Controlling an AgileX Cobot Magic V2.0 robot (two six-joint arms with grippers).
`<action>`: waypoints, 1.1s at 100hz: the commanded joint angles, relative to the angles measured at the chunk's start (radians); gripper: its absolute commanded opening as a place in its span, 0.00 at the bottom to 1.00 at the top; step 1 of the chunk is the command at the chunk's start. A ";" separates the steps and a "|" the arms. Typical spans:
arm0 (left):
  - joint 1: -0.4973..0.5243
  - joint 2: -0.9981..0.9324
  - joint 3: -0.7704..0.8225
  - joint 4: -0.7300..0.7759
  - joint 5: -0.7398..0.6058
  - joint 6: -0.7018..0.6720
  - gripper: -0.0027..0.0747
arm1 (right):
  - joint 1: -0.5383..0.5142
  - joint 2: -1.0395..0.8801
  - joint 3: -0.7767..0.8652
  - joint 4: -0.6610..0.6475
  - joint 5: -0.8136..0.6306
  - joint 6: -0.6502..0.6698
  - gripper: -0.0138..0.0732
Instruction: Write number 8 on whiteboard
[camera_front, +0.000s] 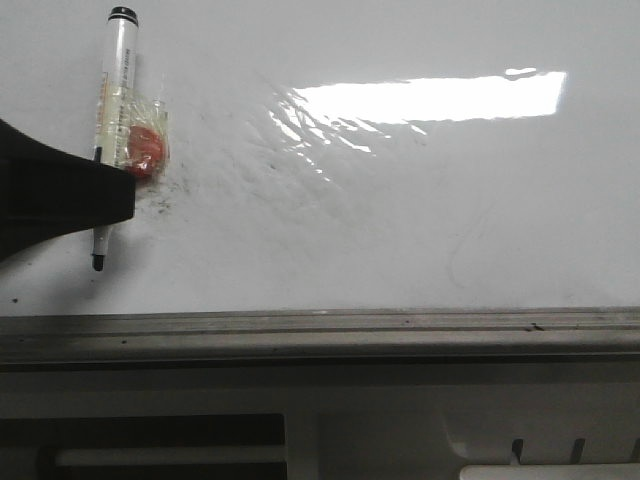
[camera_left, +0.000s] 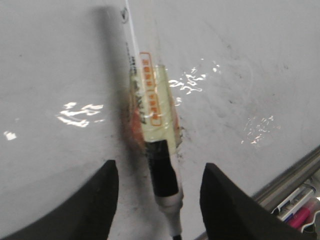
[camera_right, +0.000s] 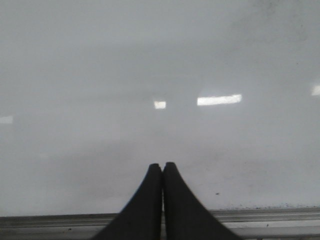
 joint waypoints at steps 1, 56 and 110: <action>-0.004 0.024 -0.045 -0.005 -0.082 -0.011 0.40 | 0.020 0.016 -0.038 0.001 -0.060 -0.001 0.09; -0.032 0.039 -0.066 0.242 -0.059 -0.011 0.01 | 0.484 0.197 -0.154 -0.003 -0.007 -0.105 0.18; -0.113 0.043 -0.155 0.611 -0.028 -0.011 0.01 | 0.865 0.610 -0.559 0.011 -0.021 -0.123 0.49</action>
